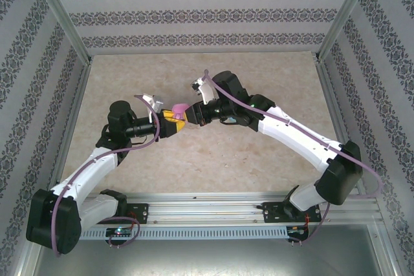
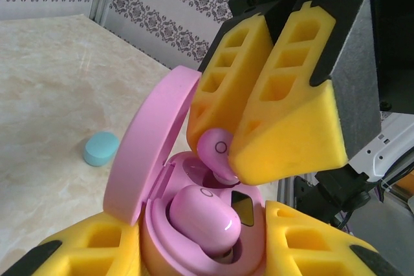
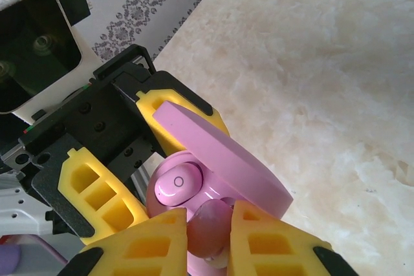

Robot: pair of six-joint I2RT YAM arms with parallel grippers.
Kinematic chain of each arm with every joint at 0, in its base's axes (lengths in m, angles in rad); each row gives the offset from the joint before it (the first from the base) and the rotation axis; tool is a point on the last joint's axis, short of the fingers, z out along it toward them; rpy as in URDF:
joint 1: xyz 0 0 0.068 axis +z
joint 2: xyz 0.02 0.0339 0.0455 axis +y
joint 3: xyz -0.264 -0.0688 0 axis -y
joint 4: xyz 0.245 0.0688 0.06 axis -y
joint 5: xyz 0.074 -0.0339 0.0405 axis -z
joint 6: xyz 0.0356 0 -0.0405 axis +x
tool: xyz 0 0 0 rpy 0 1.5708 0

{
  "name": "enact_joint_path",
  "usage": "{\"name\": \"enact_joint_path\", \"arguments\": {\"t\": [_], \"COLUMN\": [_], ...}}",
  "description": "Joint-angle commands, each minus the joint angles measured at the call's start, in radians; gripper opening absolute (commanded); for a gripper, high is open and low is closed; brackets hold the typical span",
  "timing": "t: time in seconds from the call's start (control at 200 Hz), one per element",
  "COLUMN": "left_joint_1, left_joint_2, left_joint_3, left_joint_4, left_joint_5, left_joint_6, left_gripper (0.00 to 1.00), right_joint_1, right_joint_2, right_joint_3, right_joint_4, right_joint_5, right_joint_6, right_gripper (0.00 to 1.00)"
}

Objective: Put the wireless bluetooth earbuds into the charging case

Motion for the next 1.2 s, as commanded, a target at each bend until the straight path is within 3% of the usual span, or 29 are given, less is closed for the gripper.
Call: {"name": "enact_joint_path", "arguments": {"t": [0.0,0.26,1.199], "left_joint_1": [-0.011,-0.012,-0.011], "left_joint_2": [-0.006,-0.001,-0.004], "left_joint_3": [0.042,0.040,0.037], "left_joint_4": [0.093,0.094,0.077], "left_joint_5": [0.024,0.025,0.022], "left_joint_6": [-0.015,-0.013,0.001], "left_gripper": [0.25,0.25,0.27], "right_joint_1": [0.018,0.018,0.016], "right_joint_2": [0.029,0.024,0.004], "right_joint_3": [0.020,0.026,0.055], "right_joint_4": [-0.068,-0.097,-0.121], "right_joint_5": [-0.005,0.042,0.081], "right_joint_6": [-0.036,-0.037,-0.026], "right_gripper": [0.16,0.25,0.33]}}
